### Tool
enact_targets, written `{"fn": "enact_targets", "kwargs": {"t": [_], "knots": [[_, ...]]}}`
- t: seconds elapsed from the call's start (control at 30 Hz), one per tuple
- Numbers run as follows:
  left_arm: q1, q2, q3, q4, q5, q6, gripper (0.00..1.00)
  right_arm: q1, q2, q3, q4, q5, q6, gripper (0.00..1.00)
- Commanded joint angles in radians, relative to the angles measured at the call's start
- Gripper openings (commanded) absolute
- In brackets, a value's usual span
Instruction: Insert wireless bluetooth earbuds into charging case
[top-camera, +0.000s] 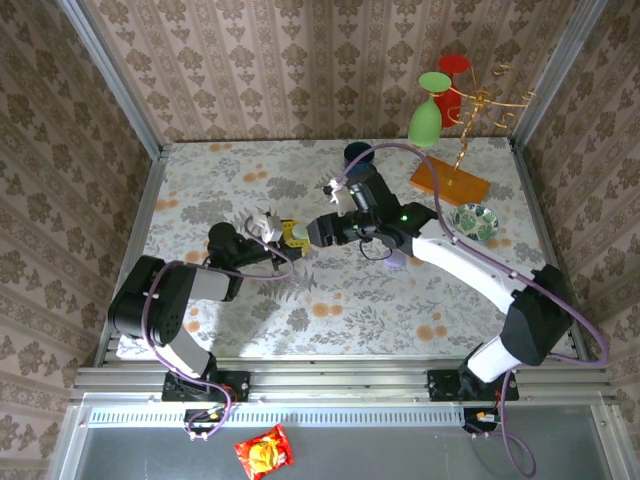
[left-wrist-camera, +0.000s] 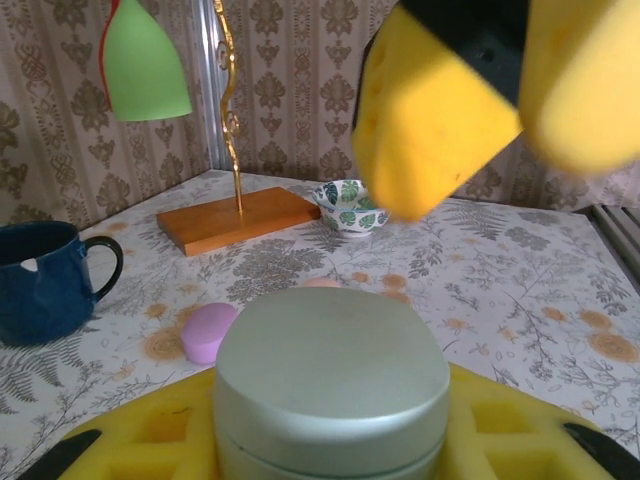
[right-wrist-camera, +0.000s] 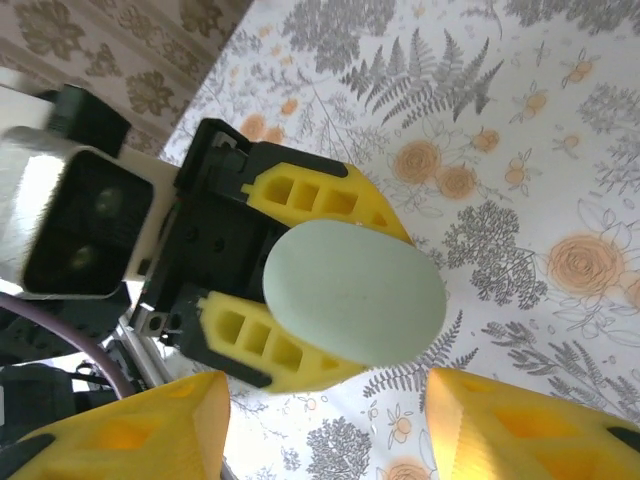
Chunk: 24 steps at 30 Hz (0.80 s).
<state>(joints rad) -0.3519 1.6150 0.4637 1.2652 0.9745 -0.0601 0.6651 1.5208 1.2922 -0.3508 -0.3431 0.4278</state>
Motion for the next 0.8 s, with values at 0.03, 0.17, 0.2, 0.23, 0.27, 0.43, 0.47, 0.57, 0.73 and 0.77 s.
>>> {"fn": "enact_targets", "kwargs": {"t": [0.03,0.17,0.2,0.23,0.27,0.43,0.47,0.57,0.73,0.77], "knots": [[0.002,-0.046,0.011,0.035,-0.079,-0.027,0.36,-0.088,-0.076,-0.085,0.133,-0.089,0.246,0.65],[-0.001,-0.06,0.027,0.034,-0.086,-0.048,0.36,-0.141,-0.085,-0.192,0.331,-0.249,0.458,0.7],[-0.005,-0.064,0.033,0.035,-0.087,-0.05,0.36,-0.146,-0.082,-0.213,0.382,-0.283,0.507,0.7],[-0.008,-0.067,0.038,0.035,-0.084,-0.052,0.36,-0.15,-0.078,-0.236,0.439,-0.312,0.556,0.71],[-0.012,-0.072,0.041,0.035,-0.084,-0.052,0.36,-0.152,-0.072,-0.251,0.489,-0.335,0.598,0.71],[-0.035,-0.091,0.055,0.035,-0.092,-0.067,0.36,-0.161,-0.022,-0.318,0.768,-0.428,0.791,0.71],[-0.036,-0.093,0.056,0.034,-0.099,-0.075,0.36,-0.16,-0.011,-0.324,0.803,-0.437,0.813,0.71],[-0.045,-0.098,0.066,0.036,-0.107,-0.106,0.36,-0.16,0.014,-0.337,0.871,-0.445,0.859,0.71],[-0.061,-0.087,0.094,0.034,-0.123,-0.155,0.36,-0.16,0.05,-0.342,0.96,-0.463,0.895,0.69],[-0.064,-0.085,0.099,0.034,-0.124,-0.164,0.36,-0.16,0.054,-0.343,0.958,-0.462,0.895,0.69]]}}
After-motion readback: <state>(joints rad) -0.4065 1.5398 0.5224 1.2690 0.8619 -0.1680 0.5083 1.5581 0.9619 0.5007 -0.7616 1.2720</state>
